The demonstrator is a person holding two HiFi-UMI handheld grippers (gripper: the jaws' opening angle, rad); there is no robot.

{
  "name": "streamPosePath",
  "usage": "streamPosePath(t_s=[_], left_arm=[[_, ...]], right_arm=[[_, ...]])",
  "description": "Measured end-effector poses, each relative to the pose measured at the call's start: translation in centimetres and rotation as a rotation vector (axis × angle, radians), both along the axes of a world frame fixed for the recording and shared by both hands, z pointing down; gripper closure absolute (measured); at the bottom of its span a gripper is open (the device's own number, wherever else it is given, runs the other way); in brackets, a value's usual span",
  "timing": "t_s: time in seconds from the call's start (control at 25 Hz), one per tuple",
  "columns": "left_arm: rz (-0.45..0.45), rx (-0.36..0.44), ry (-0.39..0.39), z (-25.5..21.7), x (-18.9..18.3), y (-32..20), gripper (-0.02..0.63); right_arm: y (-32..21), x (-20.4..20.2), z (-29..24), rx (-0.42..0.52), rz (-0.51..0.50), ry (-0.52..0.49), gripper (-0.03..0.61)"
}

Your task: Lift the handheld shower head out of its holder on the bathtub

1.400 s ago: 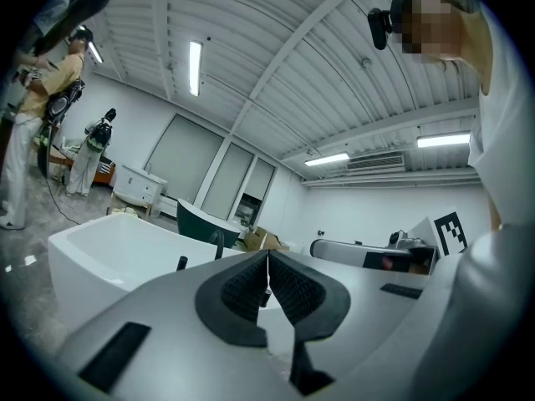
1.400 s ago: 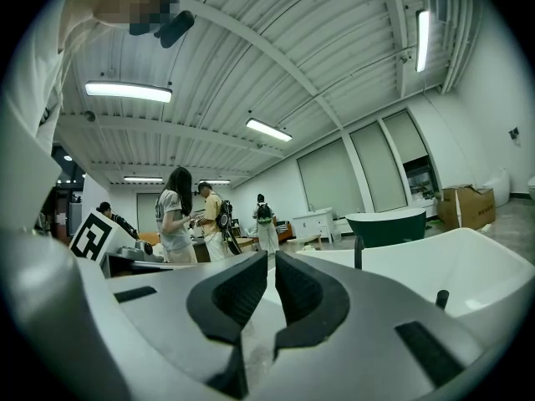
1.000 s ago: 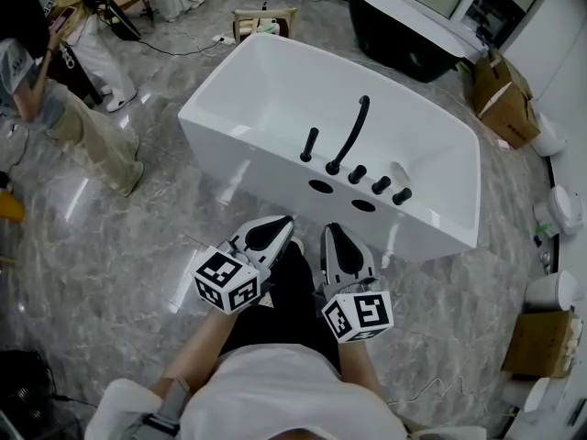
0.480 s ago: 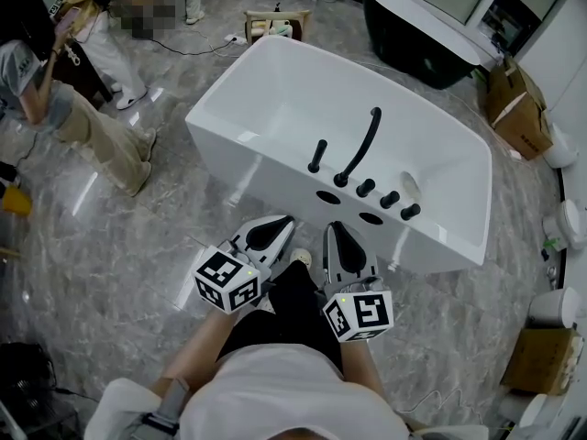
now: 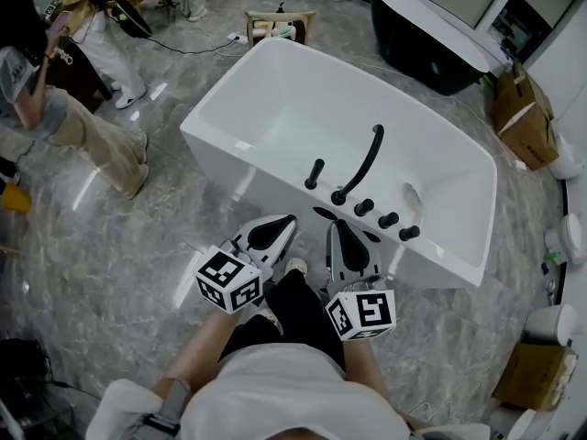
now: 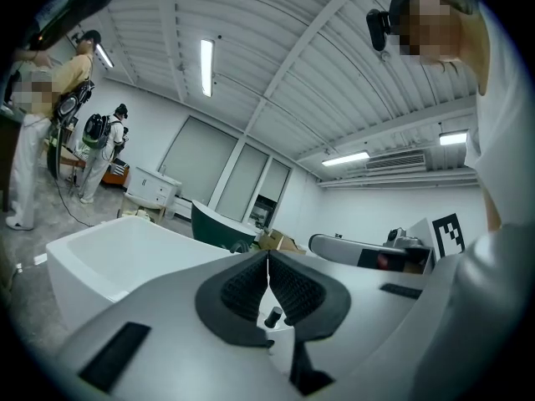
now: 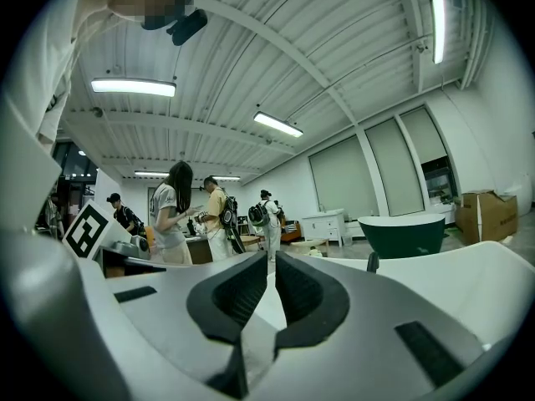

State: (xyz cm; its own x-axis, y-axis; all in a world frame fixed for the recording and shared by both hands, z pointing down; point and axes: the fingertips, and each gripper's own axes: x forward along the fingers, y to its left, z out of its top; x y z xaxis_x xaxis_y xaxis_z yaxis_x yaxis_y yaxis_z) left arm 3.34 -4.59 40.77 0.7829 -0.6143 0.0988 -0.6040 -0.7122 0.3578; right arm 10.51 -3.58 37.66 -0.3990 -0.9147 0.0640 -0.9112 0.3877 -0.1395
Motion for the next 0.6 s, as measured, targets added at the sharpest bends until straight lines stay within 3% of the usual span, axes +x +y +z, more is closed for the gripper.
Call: streamPosePath(t_s=[0.6], left_arm=[[-0.079, -0.001, 0.009, 0.2, 1.3, -11.3, 0.603]], right_arm=[[-10.5, 2.5, 0.2, -0.009, -0.057, 0.016, 0.557]])
